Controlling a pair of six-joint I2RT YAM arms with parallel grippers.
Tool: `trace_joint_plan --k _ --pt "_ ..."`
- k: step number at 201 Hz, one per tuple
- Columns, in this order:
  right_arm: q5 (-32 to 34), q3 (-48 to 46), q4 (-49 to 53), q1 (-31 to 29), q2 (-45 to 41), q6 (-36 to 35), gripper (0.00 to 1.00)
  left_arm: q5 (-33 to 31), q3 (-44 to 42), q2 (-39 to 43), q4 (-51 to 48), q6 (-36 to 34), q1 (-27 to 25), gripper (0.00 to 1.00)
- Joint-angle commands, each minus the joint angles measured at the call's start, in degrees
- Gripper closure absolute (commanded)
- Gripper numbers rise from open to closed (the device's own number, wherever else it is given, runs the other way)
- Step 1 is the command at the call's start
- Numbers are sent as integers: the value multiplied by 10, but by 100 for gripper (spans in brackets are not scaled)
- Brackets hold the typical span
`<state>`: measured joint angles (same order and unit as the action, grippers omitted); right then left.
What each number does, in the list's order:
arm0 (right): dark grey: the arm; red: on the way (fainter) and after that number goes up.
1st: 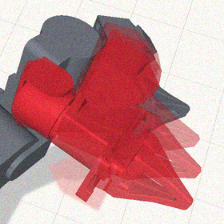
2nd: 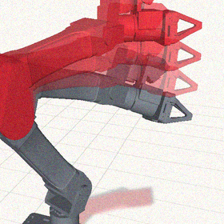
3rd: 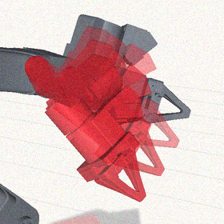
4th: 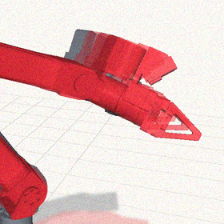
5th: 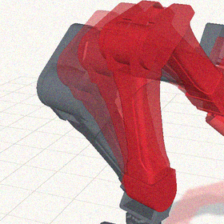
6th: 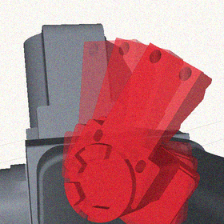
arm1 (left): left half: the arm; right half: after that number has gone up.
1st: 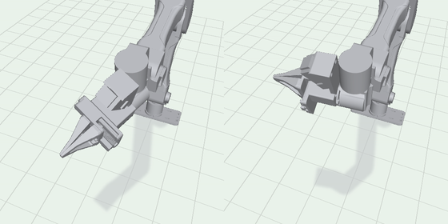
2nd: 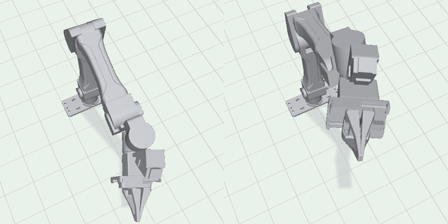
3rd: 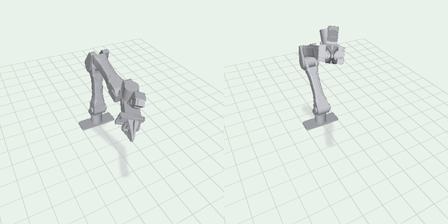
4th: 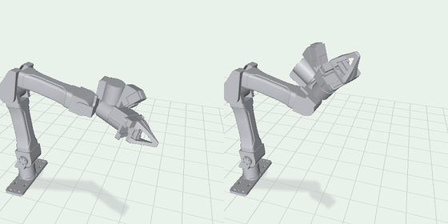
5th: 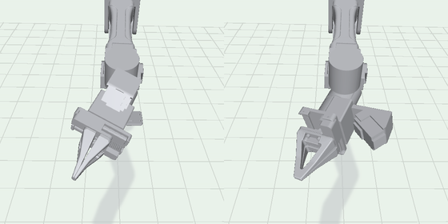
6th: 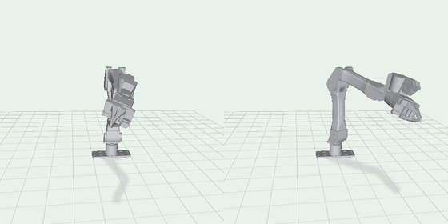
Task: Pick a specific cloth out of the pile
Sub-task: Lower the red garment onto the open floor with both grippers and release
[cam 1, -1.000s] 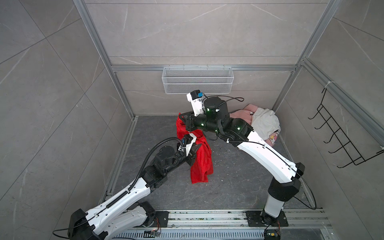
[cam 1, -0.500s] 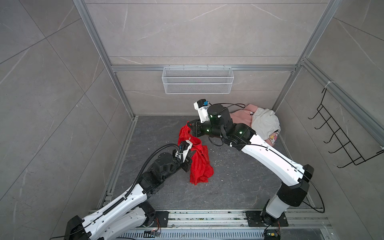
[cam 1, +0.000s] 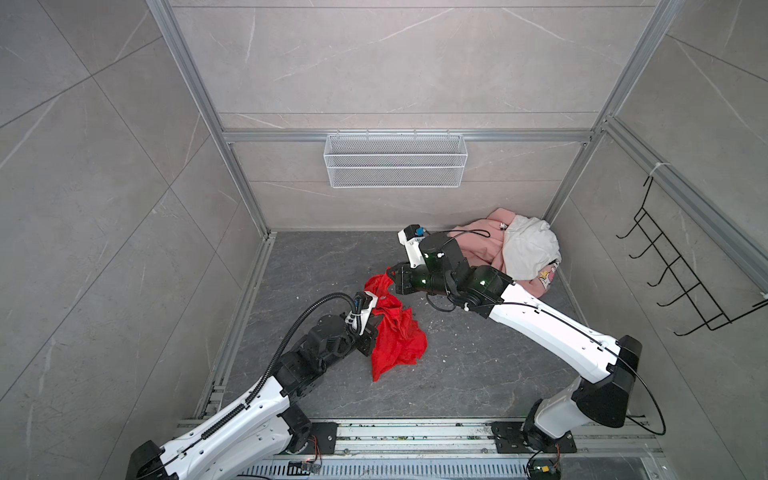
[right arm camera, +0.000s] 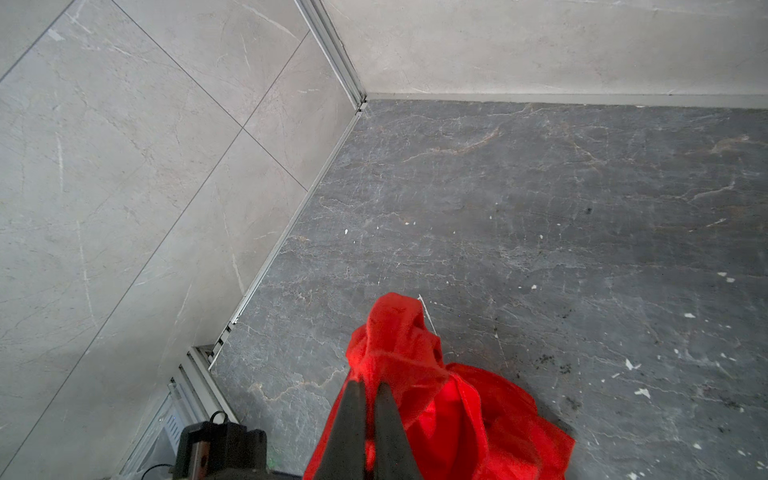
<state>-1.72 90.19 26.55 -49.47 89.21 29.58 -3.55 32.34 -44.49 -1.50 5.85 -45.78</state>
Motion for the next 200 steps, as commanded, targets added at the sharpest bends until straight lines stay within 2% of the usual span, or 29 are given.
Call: trace_joint_plan --k 1,49,101,200 --pt "5 -25 -18 0 -31 19 100 -20 -1 13 1 22 -3 100" --pt "-8 -60 -23 6 -30 36 100 -41 -22 24 -18 41 -3 100" --pt "-7 -102 -19 12 -46 52 100 -91 -36 34 -47 86 -3 100" --pt "-2 -177 11 19 -70 74 100 -146 -55 18 -98 156 -3 100"
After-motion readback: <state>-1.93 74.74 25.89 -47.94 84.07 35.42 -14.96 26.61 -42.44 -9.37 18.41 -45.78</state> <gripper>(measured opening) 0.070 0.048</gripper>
